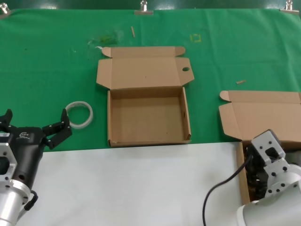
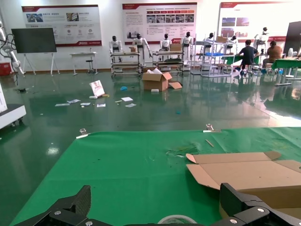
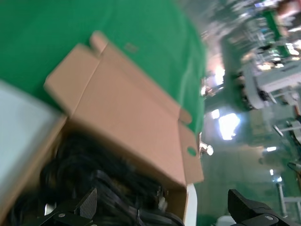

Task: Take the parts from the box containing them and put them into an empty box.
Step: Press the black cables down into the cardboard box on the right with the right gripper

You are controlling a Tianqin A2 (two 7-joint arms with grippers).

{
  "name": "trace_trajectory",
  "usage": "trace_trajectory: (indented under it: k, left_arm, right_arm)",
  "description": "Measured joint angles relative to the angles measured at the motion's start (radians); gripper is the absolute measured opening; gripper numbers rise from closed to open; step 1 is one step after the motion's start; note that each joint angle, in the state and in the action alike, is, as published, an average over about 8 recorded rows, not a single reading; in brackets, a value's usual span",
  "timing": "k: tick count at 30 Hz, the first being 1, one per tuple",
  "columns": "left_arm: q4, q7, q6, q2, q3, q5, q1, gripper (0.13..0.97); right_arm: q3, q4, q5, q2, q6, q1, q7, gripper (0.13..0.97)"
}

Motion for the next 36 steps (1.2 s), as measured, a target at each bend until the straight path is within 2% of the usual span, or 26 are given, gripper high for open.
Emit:
trace_trajectory:
  k: [6,12,24,36]
  left_arm:
    - [0.000,0.000,0.000,0.000,0.000,0.000,0.000,0.966]
    - [0.000,0.000,0.000,0.000,0.000,0.000,0.000,0.966]
    - [0.000,0.000,0.000,0.000,0.000,0.000,0.000,0.966]
    - [0.000,0.000,0.000,0.000,0.000,0.000,0.000,0.966]
  right_arm:
    - [0.045,-0.014,0.086,0.000,0.046,0.010,-0.241,0.966]
    - [0.106,-0.061,0.112,0.000,0.023,0.009,-0.368,0.966]
    - [0.180,-0.145,0.092,0.000,-0.085,0.031,-0.436,0.966]
    - [0.210,-0.249,0.090,-0.001,-0.184,0.069,-0.460,0.951]
